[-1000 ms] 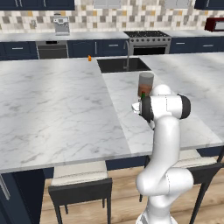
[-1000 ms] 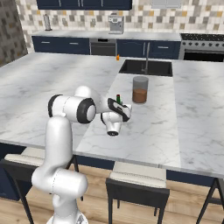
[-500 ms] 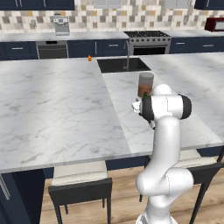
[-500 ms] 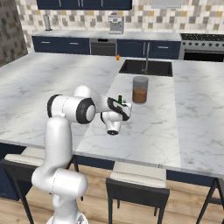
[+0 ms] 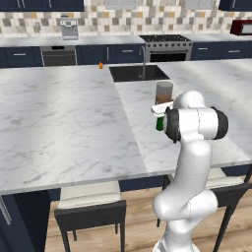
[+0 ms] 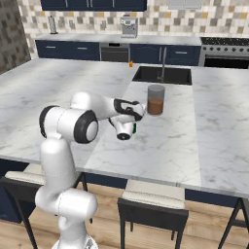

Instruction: Open the cabinet directly in front. Then move the beer and the mug to the dining counter with the jar on it.

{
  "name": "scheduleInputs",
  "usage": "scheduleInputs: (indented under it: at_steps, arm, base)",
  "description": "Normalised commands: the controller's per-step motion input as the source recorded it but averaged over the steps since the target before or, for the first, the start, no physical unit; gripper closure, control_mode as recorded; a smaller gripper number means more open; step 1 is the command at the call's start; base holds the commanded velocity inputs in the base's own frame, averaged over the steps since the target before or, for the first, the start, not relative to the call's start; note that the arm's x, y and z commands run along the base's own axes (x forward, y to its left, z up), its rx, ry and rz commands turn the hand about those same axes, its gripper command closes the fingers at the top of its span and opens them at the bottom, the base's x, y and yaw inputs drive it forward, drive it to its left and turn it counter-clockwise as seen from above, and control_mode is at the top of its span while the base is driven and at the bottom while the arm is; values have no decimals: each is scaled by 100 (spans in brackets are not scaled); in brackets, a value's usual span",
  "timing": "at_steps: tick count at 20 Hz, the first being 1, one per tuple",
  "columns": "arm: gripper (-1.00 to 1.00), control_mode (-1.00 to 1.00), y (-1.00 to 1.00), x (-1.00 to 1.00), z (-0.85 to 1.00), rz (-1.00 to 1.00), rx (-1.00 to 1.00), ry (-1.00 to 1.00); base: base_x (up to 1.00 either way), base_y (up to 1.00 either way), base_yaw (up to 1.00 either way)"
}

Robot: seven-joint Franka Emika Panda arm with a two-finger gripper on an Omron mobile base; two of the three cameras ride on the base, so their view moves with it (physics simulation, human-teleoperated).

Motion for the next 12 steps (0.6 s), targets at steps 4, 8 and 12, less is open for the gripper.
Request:
scheduleInputs:
  at_steps: [4, 8, 12]
  arm:
    - [-100, -100, -9, -63, 100, 0, 0, 20]
    - [-100, -100, -12, -90, 100, 0, 0, 18]
    - [-100, -100, -4, -100, 100, 0, 0, 19]
  base:
    - [0, 0, 0]
    - [0, 0, 0]
    - [0, 0, 0]
